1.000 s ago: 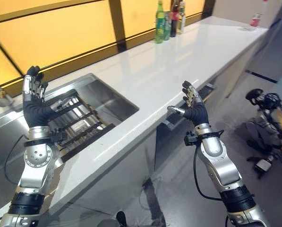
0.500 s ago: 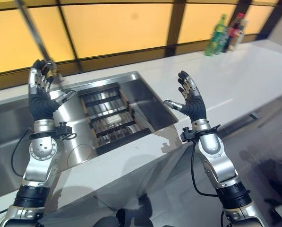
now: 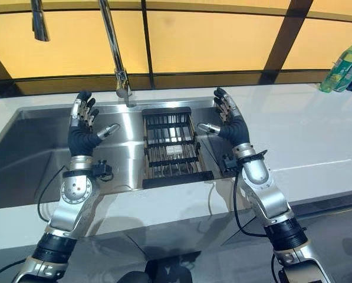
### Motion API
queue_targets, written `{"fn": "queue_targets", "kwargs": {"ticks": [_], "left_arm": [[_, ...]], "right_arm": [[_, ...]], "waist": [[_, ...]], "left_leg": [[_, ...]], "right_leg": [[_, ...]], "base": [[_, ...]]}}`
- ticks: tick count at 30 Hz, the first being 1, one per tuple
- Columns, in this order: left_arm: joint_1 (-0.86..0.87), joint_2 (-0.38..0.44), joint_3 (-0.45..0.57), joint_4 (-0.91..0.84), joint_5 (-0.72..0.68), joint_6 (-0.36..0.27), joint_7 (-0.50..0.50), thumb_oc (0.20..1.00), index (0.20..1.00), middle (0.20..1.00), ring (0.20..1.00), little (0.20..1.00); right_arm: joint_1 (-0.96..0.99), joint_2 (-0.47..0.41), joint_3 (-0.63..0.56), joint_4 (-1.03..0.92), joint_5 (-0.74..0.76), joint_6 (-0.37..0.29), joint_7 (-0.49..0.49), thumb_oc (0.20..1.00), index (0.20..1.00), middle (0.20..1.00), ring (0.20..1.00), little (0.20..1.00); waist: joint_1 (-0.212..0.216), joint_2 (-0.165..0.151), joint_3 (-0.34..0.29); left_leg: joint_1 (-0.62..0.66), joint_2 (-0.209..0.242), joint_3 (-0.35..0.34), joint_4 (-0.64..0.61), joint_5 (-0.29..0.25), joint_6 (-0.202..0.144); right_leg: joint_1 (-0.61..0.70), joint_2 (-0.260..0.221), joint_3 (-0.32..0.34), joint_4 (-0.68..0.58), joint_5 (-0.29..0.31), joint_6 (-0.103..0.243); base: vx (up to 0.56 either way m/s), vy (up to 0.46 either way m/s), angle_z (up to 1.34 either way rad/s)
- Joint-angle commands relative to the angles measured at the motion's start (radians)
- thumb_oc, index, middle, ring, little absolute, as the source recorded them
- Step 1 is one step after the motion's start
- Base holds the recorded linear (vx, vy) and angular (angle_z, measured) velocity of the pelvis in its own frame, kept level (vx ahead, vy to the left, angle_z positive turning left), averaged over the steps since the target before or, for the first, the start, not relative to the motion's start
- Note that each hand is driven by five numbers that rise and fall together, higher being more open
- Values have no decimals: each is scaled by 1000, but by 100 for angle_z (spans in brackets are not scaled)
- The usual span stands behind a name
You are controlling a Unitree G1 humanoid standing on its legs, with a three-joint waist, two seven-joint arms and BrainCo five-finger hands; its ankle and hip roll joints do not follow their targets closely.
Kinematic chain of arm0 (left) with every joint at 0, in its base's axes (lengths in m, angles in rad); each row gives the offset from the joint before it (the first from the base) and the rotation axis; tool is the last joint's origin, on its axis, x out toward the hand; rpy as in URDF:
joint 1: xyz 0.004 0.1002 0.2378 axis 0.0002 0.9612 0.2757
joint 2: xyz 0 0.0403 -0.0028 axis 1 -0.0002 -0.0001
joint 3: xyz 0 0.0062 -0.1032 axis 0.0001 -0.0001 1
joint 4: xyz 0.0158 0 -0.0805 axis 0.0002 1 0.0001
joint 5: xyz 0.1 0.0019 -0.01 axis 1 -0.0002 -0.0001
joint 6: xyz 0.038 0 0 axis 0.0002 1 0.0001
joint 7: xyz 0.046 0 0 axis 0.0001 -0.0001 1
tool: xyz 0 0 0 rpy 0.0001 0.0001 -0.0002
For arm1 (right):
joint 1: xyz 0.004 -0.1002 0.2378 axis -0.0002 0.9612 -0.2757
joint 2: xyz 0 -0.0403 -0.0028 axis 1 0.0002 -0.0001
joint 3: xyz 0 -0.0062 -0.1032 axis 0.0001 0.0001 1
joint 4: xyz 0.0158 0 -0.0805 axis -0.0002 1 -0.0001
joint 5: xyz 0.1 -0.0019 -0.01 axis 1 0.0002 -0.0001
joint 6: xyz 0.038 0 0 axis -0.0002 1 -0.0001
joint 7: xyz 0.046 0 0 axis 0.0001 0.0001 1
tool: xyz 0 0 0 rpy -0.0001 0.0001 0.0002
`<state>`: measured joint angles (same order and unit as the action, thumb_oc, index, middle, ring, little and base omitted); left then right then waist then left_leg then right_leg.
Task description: Pick up plates and place into dishwasher.
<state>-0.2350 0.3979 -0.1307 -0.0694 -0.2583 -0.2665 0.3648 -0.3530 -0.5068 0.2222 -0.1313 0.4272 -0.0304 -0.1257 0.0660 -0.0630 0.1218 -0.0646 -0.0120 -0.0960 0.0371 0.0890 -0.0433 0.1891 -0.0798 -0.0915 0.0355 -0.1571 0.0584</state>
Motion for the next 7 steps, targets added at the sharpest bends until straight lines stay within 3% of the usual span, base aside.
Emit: {"fn": "queue_targets", "kwargs": {"ticks": [1,4,7], "left_arm": [[-8,28,23,-68,-48,-31,-17,1000,1000,1000,1000,1000],[-26,8,-8,-43,-60,-50,-51,1000,1000,1000,1000,1000],[-41,3,-21,-18,-66,-49,-33,1000,1000,1000,1000,1000]], "right_arm": [[-65,19,8,-21,24,-22,-19,1000,1000,1000,1000,1000],[-30,6,-13,-17,12,-34,-35,1000,1000,1000,1000,1000],[-30,1,-17,1,26,-43,-12,1000,1000,1000,1000,1000]], "waist": [[11,-4,-67],[-34,0,-68],[-54,12,-66]], "left_leg": [[39,77,21,78,-152,-47],[37,151,144,113,-138,-79],[51,163,153,86,-136,-82]], "right_leg": [[-112,-41,5,-50,147,31],[-99,-56,-54,-67,153,35],[-99,-66,-54,-72,156,44]], "base": [[11,-41,3],[27,40,42],[13,74,56]]}}
